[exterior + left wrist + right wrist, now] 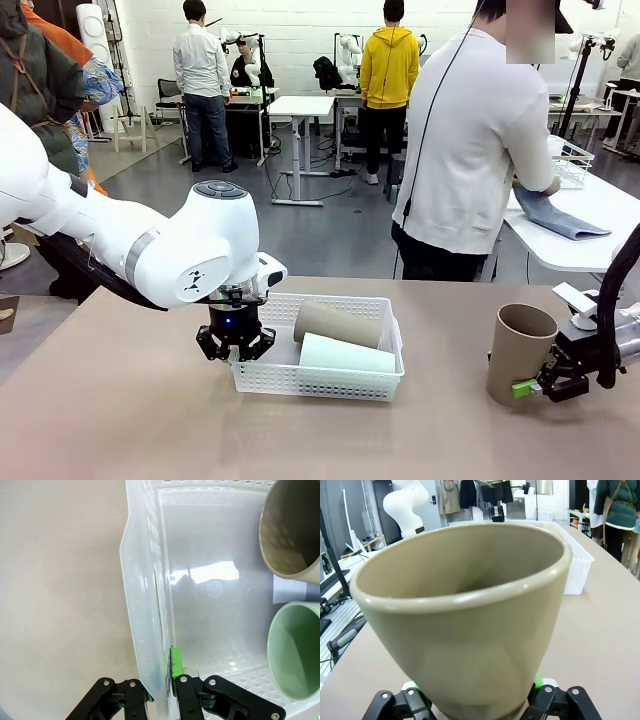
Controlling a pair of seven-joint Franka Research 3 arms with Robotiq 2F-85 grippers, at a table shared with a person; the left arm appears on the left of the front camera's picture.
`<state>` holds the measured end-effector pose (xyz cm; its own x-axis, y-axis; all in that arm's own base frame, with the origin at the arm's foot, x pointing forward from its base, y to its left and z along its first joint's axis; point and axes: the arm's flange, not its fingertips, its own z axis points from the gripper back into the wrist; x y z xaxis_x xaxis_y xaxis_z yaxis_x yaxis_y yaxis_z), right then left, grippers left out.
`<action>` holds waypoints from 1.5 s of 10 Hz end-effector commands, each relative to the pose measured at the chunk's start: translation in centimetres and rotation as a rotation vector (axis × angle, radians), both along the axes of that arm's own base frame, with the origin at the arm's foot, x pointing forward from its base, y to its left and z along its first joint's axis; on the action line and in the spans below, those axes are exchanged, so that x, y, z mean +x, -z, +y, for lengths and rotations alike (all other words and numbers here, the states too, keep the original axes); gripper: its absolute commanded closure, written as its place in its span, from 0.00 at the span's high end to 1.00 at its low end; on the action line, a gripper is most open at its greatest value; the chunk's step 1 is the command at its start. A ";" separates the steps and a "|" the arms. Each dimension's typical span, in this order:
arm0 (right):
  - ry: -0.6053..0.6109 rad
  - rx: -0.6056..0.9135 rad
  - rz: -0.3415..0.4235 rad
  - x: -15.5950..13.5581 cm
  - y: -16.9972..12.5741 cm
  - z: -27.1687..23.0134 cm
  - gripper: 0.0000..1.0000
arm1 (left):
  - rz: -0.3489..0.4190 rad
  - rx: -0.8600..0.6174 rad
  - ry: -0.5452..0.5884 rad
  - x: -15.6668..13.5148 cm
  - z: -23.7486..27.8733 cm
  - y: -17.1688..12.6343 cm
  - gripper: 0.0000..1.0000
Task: Clean and organize the cups into the basket.
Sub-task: Pick up the Reusable plastic cup from the right side of the table and stack it inside the Organizing basket in the center of the table.
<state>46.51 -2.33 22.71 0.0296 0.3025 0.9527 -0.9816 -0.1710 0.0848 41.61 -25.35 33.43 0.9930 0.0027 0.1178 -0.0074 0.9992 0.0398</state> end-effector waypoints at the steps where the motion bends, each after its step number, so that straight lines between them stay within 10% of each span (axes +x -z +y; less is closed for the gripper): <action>1: -0.011 0.025 -0.020 0.2 0.2 -0.1 0.00 | -0.005 -0.001 0.000 0.0 -0.2 -0.2 0.00; 2: -0.008 0.022 -0.016 0.0 0.0 -0.2 0.38 | -0.005 -0.001 0.000 0.0 -0.2 -0.2 0.00; 3: 0.019 0.010 0.007 -0.7 -0.9 0.0 0.00 | -0.005 -0.001 0.000 0.0 -0.2 -0.2 0.00; 9: 0.298 0.006 0.045 -6.9 -21.0 -0.2 0.00 | -0.005 -0.001 0.000 0.0 -0.2 -0.2 0.00; 15: 0.269 -0.001 0.023 -7.4 -22.8 -0.8 0.00 | -0.005 -0.001 0.000 0.0 -0.2 -0.2 0.00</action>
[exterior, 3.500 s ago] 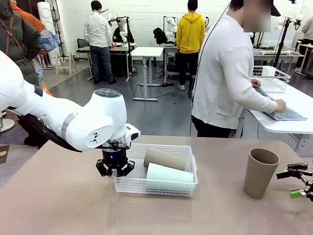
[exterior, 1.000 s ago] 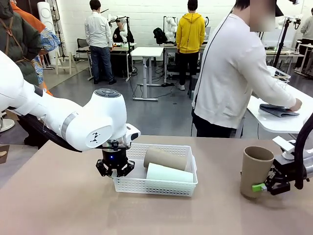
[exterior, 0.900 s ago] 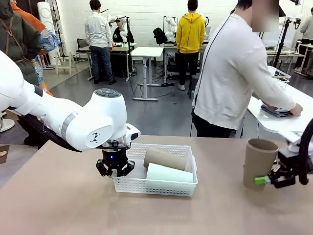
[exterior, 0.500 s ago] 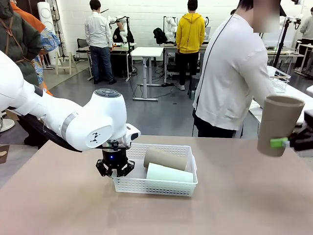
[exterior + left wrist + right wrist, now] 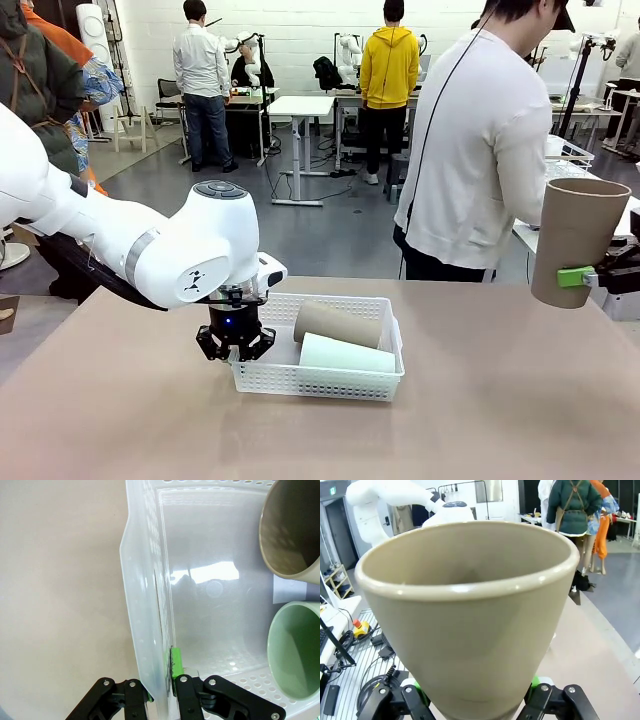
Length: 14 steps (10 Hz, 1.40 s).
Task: Clean and organize the cups into the basket.
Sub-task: Pick up the Reusable plastic cup from the right side of the table and stack it inside the Organizing basket in the center of the table.
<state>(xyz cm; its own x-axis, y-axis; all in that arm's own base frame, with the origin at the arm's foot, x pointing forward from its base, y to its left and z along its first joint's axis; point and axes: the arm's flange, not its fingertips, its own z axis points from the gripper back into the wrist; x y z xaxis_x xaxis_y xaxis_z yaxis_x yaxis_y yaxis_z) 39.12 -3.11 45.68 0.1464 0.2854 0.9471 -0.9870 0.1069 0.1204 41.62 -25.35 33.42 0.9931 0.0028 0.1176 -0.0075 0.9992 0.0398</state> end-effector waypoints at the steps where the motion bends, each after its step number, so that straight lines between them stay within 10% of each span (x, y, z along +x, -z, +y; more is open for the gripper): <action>1: -0.011 0.005 -0.013 0.0 0.2 0.0 0.00 | -0.005 -0.001 0.000 0.0 -0.2 -0.2 0.00; 2: 0.000 0.000 0.000 0.0 0.0 0.0 0.80 | -0.005 -0.001 0.000 0.0 -0.2 -0.2 0.00; 6: -0.111 -0.431 -0.017 3.2 -8.9 11.9 0.80 | -0.005 -0.001 0.000 0.0 -0.2 -0.2 0.00; 14: -0.372 -0.770 0.157 10.4 0.4 31.0 0.80 | -0.005 -0.001 0.000 0.0 -0.2 -0.2 0.00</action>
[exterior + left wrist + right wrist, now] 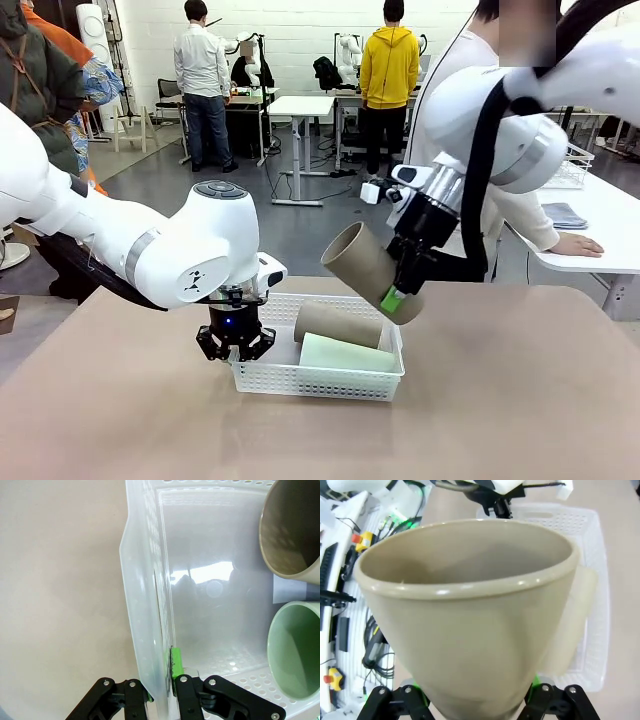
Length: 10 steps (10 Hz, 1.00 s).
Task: Clean and organize the cups into the basket.
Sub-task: Pick up the Reusable plastic cup from the right side of the table and stack it inside the Organizing basket in the center of the table.
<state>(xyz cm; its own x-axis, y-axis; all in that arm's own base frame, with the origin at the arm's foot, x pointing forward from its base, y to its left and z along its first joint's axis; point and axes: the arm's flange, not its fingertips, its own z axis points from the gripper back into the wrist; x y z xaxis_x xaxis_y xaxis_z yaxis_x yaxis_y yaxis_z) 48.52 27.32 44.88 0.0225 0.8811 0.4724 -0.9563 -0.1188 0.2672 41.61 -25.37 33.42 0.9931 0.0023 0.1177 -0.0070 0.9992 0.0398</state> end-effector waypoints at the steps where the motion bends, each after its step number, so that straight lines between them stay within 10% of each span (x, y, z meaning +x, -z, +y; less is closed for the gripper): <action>1: -0.009 -0.035 0.018 1.4 0.8 1.1 0.80 | -0.005 -0.001 0.000 0.0 -0.2 -0.2 0.00; 10: -0.082 -0.102 0.069 3.7 6.7 4.5 0.80 | -0.005 -0.001 0.000 0.0 -0.2 -0.2 0.00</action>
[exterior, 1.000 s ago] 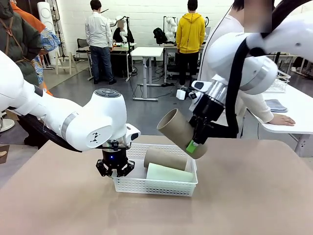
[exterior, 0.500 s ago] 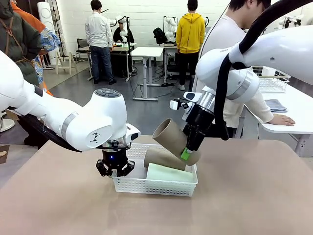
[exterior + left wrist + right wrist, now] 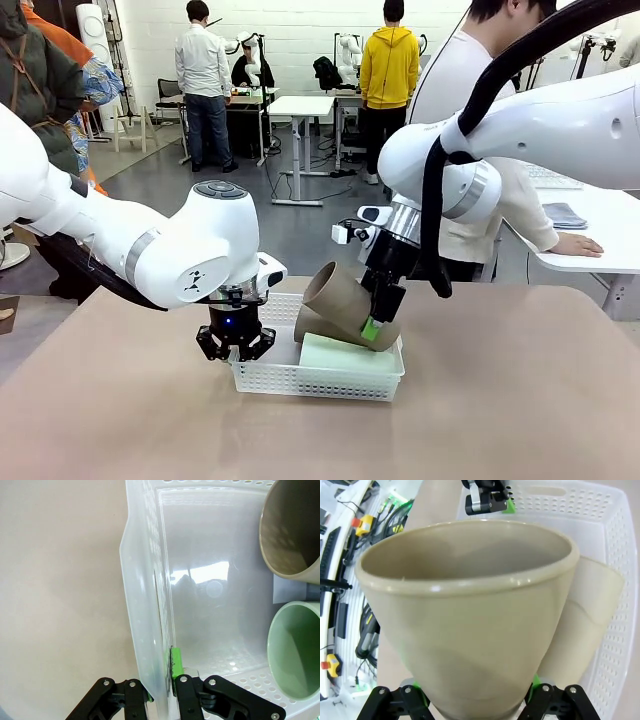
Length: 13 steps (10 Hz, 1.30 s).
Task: Clean and organize the cups into the basket.
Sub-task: Pick up the Reusable plastic cup from the right side of the table and stack it inside the Organizing basket in the center of the table.
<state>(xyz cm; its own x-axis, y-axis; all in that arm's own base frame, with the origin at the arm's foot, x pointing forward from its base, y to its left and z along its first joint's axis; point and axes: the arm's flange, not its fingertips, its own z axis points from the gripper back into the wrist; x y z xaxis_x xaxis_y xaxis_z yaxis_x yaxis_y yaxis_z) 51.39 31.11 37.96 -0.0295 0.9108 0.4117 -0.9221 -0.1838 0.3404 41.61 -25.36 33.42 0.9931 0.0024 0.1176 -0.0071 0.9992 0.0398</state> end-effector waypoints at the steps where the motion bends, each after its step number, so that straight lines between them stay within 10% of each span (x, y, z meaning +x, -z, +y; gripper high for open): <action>1: 0.001 -0.042 0.005 1.0 0.2 0.8 0.80 | -0.005 -0.001 0.000 0.0 -0.2 -0.2 0.00; 13: 0.033 -0.069 -0.107 0.4 -1.8 -0.9 1.00 | -0.005 -0.001 0.000 0.0 -0.2 -0.2 0.00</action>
<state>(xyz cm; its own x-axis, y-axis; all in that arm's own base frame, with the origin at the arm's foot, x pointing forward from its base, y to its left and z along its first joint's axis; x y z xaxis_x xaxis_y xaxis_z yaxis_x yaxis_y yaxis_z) 52.63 30.84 39.04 -0.0401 0.9361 0.3495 -0.9463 -0.1479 0.2876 41.61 -25.36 33.41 0.9931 0.0024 0.1175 -0.0071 0.9992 0.0399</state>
